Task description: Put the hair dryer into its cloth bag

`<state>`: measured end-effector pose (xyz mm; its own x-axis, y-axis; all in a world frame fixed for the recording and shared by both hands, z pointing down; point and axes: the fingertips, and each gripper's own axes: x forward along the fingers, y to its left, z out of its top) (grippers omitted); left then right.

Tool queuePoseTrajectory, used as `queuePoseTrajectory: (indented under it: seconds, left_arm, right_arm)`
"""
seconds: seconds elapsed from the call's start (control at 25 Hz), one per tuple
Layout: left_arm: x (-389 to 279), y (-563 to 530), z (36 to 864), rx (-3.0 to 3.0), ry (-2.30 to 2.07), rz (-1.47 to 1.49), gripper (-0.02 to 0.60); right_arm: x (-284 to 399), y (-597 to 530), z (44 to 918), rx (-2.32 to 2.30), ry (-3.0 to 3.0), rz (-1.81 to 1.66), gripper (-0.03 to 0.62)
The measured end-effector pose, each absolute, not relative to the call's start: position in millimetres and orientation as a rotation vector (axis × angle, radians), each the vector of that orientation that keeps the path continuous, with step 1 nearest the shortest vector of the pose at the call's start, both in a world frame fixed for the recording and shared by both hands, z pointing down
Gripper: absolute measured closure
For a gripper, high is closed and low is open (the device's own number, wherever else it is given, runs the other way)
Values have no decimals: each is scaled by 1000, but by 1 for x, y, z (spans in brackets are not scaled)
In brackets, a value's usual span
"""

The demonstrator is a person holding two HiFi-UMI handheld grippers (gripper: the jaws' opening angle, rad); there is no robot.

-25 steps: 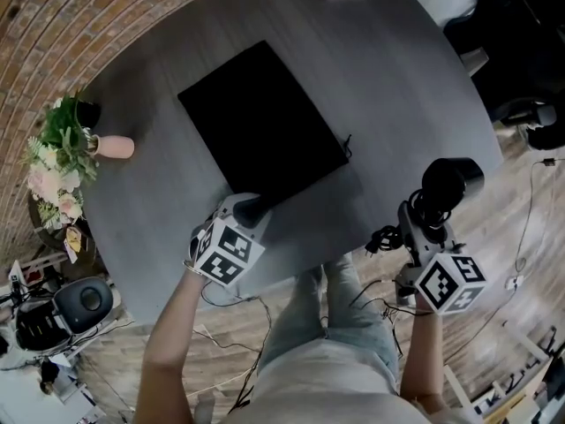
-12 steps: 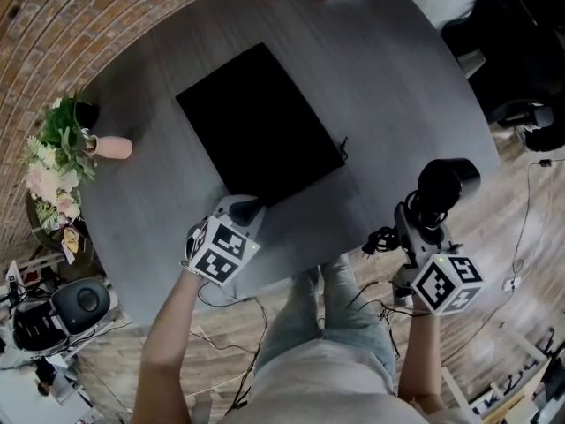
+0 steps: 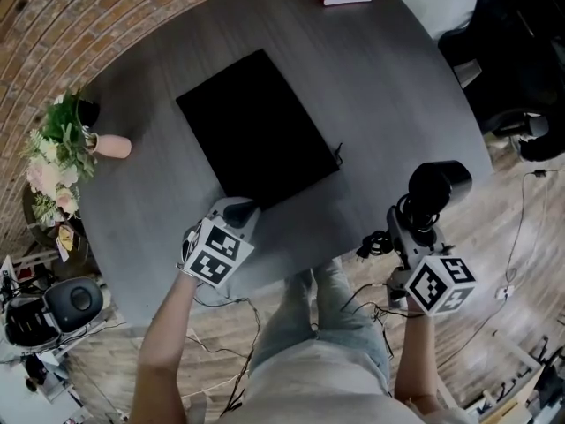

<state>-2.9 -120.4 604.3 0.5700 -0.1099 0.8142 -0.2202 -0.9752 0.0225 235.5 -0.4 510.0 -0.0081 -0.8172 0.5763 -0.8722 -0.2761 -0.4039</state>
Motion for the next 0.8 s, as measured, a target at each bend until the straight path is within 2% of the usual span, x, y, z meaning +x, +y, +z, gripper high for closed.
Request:
queuePoseTrajectory:
  seconds: [0.8]
  left_arm:
    - [2,-140,556,2721,-758,990,563]
  right_arm:
    - [204,-22,499,1742,-2016,1076,447]
